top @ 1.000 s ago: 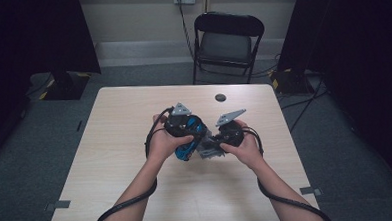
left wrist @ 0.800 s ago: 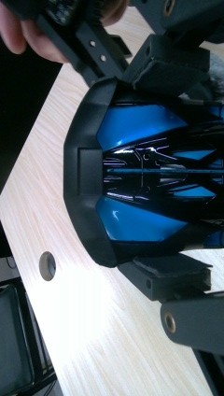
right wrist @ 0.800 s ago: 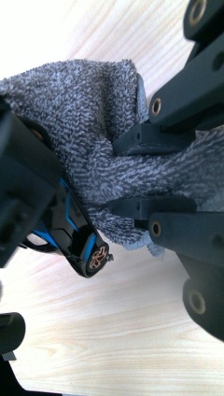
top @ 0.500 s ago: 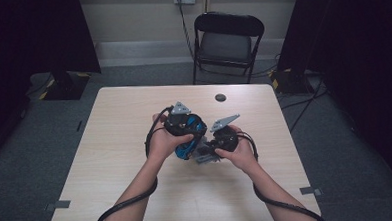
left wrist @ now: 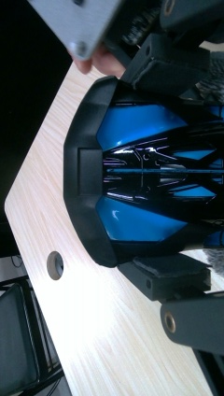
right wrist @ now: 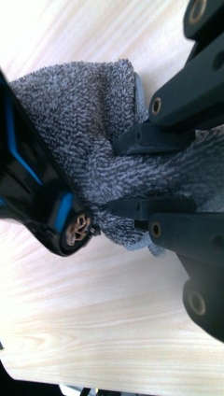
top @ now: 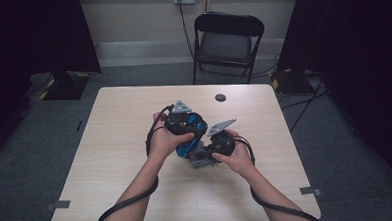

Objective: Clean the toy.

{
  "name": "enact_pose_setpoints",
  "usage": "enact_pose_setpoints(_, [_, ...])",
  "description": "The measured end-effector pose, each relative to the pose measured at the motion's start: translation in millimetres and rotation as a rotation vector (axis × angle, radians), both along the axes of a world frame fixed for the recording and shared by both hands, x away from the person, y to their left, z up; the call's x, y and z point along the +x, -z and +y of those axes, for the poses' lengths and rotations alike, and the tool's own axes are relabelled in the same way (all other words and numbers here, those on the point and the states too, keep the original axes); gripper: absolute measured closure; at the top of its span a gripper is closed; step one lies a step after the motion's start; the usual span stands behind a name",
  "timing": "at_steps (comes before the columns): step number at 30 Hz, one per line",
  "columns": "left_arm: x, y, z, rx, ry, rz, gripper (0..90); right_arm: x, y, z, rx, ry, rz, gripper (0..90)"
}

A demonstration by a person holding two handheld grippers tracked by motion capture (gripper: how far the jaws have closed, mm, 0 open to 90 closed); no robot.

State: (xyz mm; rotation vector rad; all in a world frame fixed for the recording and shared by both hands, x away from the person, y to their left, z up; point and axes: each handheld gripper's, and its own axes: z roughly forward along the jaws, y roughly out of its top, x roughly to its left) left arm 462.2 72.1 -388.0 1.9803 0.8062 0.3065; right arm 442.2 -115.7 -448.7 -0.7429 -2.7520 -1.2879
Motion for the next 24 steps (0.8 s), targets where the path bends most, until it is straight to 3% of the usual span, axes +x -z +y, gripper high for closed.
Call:
enact_pose_setpoints(13, [2.3, -6.2, 3.7, -0.025, -0.023, -0.016, 25.4, -9.3, 15.0, 9.2, -0.008, -0.025, 0.022, 73.0])
enact_pose_setpoints(24, [3.2, -10.2, 13.1, -0.026, -0.044, -0.025, 25.4, -13.1, 11.5, 2.1, -0.046, -0.033, 0.016, 72.8])
